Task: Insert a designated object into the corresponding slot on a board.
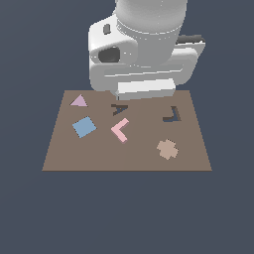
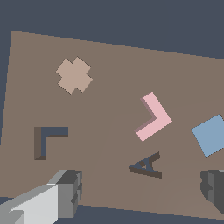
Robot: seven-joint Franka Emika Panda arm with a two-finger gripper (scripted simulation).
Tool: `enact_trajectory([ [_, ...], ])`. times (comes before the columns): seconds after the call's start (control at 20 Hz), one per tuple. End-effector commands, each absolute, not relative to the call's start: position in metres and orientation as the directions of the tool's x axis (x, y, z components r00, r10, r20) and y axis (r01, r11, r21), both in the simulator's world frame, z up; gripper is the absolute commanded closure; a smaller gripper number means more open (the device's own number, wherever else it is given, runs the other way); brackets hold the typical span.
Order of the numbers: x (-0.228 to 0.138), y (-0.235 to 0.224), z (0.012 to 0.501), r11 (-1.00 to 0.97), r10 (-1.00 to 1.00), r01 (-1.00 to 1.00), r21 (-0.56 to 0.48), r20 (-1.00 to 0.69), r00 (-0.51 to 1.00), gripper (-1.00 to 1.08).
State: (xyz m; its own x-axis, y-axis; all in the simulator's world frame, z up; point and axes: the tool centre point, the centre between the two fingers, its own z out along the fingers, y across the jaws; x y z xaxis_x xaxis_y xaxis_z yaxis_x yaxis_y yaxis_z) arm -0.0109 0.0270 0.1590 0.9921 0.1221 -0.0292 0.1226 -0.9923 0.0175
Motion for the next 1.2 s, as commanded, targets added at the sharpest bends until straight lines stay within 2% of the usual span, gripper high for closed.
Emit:
enact_trajectory([
  [0.0,-0.011,0.027,0.159,-0.992,0.122,0.123,0.017,-0.029,0.992,-0.92],
  [0.55,-0.008,0.021,0.145,-0.98,0.197,0.197,0.014,-0.026,0.98,-0.92],
  [1.15,0.007,0.003,0.098,-0.897,0.442,0.442,0.005,-0.013,0.897,-0.92],
])
